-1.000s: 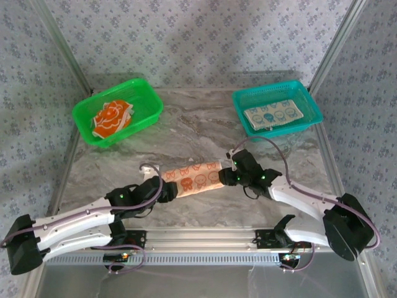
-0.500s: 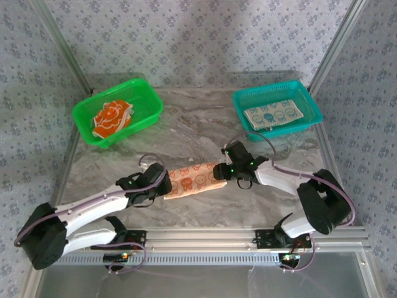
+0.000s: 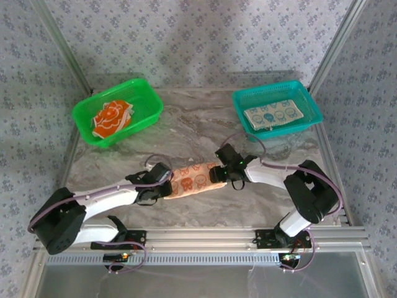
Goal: Fold and stack the towels
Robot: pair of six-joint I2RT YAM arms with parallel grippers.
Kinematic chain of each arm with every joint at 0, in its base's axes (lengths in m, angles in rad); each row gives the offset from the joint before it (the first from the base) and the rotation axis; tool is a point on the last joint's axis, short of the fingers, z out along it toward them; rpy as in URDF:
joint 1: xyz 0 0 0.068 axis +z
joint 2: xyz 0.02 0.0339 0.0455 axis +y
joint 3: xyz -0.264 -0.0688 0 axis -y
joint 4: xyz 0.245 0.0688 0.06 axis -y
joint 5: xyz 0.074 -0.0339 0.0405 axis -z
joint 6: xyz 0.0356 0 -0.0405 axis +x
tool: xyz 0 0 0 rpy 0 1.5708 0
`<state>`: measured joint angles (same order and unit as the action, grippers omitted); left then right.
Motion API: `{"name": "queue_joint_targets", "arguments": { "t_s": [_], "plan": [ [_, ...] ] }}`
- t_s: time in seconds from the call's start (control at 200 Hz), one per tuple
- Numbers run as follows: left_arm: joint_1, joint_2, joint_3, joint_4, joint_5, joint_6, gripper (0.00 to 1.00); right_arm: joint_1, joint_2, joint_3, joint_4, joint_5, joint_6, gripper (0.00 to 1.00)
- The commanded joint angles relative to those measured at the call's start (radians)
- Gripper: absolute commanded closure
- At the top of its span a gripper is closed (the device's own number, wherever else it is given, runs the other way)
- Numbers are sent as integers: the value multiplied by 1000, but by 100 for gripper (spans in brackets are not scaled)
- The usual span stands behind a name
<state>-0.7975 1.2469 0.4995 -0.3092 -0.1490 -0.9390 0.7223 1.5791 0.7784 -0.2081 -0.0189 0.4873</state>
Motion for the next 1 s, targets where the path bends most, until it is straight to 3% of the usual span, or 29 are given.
{"name": "queue_joint_targets", "arguments": {
  "t_s": [0.0,0.335,0.415,0.71,0.884,0.994],
  "plan": [
    [9,25,6,27,36,8,67,46,62,21,-12,19,43,43],
    [7,0,-13,30,46,3,68,141,95,86,-98,144,122,44],
    [8,-4,-17,33,45,3,68,145,109,89,-98,144,131,50],
    [7,-23,-7,15,49,9,68,144,101,59,-98,139,163,100],
    [10,-92,42,-70,8,30,68,117,13,84,-183,196,96,100],
    [19,-159,96,-153,-38,58,61,95,-55,117,-250,235,40,100]
  ]
}}
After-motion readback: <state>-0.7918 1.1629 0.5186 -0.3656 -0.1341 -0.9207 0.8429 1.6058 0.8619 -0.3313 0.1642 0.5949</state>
